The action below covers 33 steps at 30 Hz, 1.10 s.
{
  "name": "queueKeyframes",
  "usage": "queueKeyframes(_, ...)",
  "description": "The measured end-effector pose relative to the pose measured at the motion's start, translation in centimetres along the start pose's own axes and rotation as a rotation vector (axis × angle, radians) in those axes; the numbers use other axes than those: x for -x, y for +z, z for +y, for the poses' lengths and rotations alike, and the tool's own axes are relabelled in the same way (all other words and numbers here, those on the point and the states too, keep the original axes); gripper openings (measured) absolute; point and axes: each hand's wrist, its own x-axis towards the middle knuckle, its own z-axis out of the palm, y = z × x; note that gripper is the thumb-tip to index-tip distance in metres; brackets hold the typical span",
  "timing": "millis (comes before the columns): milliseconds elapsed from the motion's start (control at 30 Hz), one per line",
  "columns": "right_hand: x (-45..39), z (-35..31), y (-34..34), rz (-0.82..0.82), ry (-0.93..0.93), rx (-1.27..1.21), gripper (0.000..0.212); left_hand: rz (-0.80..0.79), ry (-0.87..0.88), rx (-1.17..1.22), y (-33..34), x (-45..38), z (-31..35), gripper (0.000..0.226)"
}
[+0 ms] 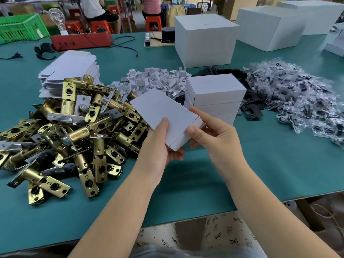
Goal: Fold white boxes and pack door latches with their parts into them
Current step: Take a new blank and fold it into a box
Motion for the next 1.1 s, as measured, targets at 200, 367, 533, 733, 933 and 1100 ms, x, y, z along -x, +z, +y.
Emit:
queueKeyframes(200, 0.0, 0.4, 0.0, -0.007, -0.004, 0.022, 0.020, 0.084, 0.043, 0.087, -0.8, -0.2, 0.5, 0.024)
queueKeyframes(367, 0.1, 0.5, 0.1, 0.036, -0.008, 0.116, 0.027, 0.065, 0.182, 0.018, -1.1, -0.1, 0.6, 0.023)
queueKeyframes(533, 0.2, 0.7, 0.2, 0.015, -0.131, 0.189, 0.039, -0.047, 0.402, -0.169, -0.4, 0.6, 0.0, 0.033)
queueKeyframes(733, 0.5, 0.7, 0.1, 0.117, -0.269, 0.315, 0.058, 0.065, 0.603, -0.440, -0.5, 0.7, -0.1, 0.046)
queueKeyframes(933, 0.7, 0.8, 0.2, -0.014, -0.387, 0.235, 0.046, -0.287, 0.487, -0.278, -0.5, 0.9, 0.0, 0.080)
queueKeyframes(1100, 0.8, 0.9, 0.1, 0.160, -0.406, 0.401, 0.049, -0.223, 0.457, -0.209, -0.5, 0.9, -0.1, 0.025)
